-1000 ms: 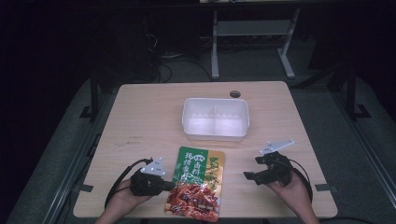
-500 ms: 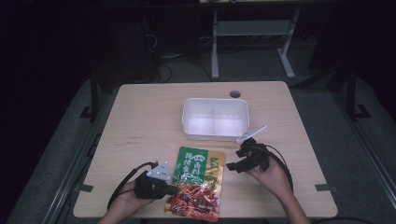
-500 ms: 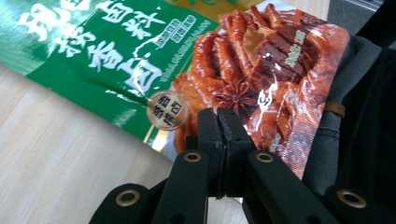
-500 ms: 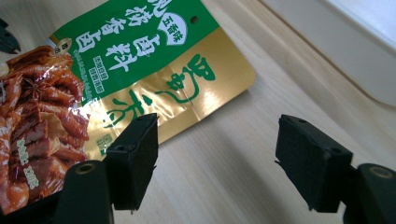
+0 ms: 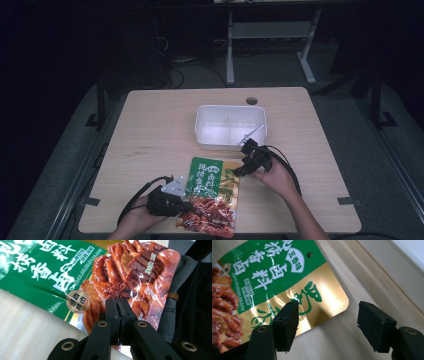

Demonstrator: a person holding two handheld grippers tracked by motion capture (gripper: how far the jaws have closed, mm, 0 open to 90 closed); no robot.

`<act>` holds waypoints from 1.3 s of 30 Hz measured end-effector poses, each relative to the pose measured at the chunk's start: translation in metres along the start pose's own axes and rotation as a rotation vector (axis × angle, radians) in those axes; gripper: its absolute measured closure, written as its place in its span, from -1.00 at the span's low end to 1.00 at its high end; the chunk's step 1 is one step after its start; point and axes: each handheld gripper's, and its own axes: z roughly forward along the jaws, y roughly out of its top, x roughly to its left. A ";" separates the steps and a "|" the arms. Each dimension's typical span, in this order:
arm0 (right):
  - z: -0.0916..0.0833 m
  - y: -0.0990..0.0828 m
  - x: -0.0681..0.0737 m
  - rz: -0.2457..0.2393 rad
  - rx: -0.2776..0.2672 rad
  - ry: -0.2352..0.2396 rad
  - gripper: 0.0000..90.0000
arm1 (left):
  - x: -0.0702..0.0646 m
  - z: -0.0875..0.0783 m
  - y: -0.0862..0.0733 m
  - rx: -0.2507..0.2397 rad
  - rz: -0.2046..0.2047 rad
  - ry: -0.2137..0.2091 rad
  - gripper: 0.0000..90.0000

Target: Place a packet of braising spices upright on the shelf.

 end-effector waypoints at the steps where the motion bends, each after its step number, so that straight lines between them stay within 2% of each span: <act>1: 0.001 0.001 -0.001 0.004 0.006 0.000 -0.26 | 0.000 0.001 0.000 0.005 0.003 0.002 0.96; 9: 0.008 0.008 -0.001 0.005 0.022 0.021 -0.19 | 0.001 0.007 -0.001 0.036 0.006 -0.005 0.97; 12: 0.012 0.008 0.001 0.004 0.046 0.016 -0.18 | 0.001 0.007 -0.002 0.037 0.004 -0.007 0.97; 16: 0.014 0.010 0.004 -0.008 0.048 0.027 -0.14 | 0.001 0.008 -0.002 0.038 0.005 -0.006 0.97; 18: 0.013 0.010 0.007 -0.019 0.052 0.013 -0.14 | 0.001 0.008 -0.002 0.038 0.004 -0.006 0.97; 25: 0.003 0.010 0.014 -0.034 0.015 0.016 -0.08 | 0.001 0.009 -0.002 0.036 0.005 -0.006 0.97; 31: -0.005 0.008 0.017 -0.038 -0.011 0.051 -0.02 | 0.002 0.009 -0.002 0.035 0.003 -0.008 0.97; 34: -0.010 0.008 0.019 -0.034 -0.025 0.092 0.02 | 0.002 0.009 -0.002 0.035 0.003 -0.009 0.97; 39: -0.016 0.009 0.022 -0.044 -0.030 0.128 0.09 | 0.003 0.009 -0.002 0.035 0.000 -0.011 0.97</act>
